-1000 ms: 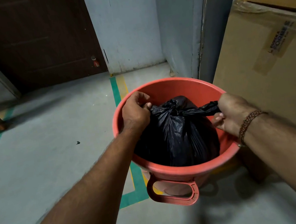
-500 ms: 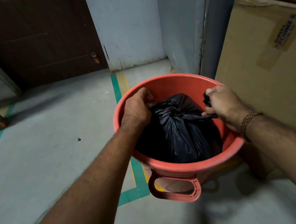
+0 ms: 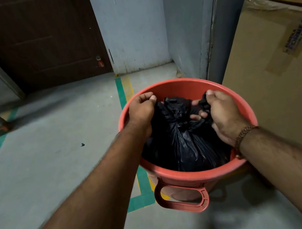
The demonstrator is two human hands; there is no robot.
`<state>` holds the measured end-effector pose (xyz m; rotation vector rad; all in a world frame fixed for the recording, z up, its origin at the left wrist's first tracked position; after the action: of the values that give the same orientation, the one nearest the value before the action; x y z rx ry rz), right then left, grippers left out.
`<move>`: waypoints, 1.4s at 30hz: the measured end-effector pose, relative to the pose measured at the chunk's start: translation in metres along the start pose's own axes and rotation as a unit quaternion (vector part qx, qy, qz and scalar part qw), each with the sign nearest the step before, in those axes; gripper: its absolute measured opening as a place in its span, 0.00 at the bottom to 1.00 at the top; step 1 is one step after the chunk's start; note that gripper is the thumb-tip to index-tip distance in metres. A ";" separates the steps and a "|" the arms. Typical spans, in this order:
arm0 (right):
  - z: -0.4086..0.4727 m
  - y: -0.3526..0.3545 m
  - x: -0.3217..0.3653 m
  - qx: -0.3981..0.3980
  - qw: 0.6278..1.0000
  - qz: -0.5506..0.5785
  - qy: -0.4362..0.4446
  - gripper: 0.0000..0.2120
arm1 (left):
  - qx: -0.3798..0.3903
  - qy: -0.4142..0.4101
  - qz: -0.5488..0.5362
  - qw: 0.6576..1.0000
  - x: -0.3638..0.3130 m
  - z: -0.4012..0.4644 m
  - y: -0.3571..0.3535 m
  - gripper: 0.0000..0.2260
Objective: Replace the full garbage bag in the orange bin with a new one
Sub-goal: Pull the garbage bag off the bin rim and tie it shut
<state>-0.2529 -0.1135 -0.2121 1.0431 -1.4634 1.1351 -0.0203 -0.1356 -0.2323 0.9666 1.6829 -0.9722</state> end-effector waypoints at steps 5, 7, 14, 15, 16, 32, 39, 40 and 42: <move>-0.006 -0.021 -0.006 0.031 0.996 -0.084 -0.007 0.13 | 0.003 0.081 -0.166 0.983 0.013 -0.009 -0.021 0.08; -0.008 -0.019 -0.004 0.068 0.957 -0.276 0.053 0.11 | -0.007 0.078 -0.145 0.986 0.018 -0.006 -0.014 0.11; -0.038 -0.060 0.017 0.202 0.766 -0.531 0.301 0.18 | -0.008 0.059 -0.077 0.995 0.020 0.000 -0.009 0.06; -0.037 -0.061 0.005 0.213 0.749 -0.562 0.279 0.22 | -0.017 0.057 -0.076 0.995 0.020 0.000 -0.007 0.07; -0.035 -0.061 -0.004 0.217 0.737 -0.583 0.265 0.22 | -0.032 0.053 -0.074 0.995 0.021 0.001 -0.003 0.07; -0.021 -0.041 -0.006 0.187 0.799 -0.551 0.154 0.25 | -0.148 0.005 -0.005 0.989 0.022 0.008 0.030 0.09; 0.003 0.025 -0.032 -0.087 0.990 -0.072 -0.078 0.24 | -0.002 0.082 -0.173 0.982 0.026 0.001 -0.009 0.09; 0.007 0.026 -0.033 -0.092 0.989 -0.066 -0.093 0.24 | 0.009 0.075 -0.160 0.984 0.025 0.002 -0.011 0.10; 0.014 0.019 -0.034 -0.084 0.990 -0.020 -0.115 0.16 | 0.023 0.067 -0.133 0.989 0.023 0.003 -0.013 0.13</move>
<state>-0.2686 -0.1218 -0.2492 1.1079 -1.6802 0.8681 -0.0369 -0.1391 -0.2528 0.8667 1.9454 -1.1461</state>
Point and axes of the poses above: each hand's wrist, its own z-axis towards the middle knuckle, its own y-axis out of the back of the hand, x = y × z, the point moved 10 cm from there along z, towards the middle knuckle, and after that the axes turned 2 degrees about y, right-handed, at the moved point
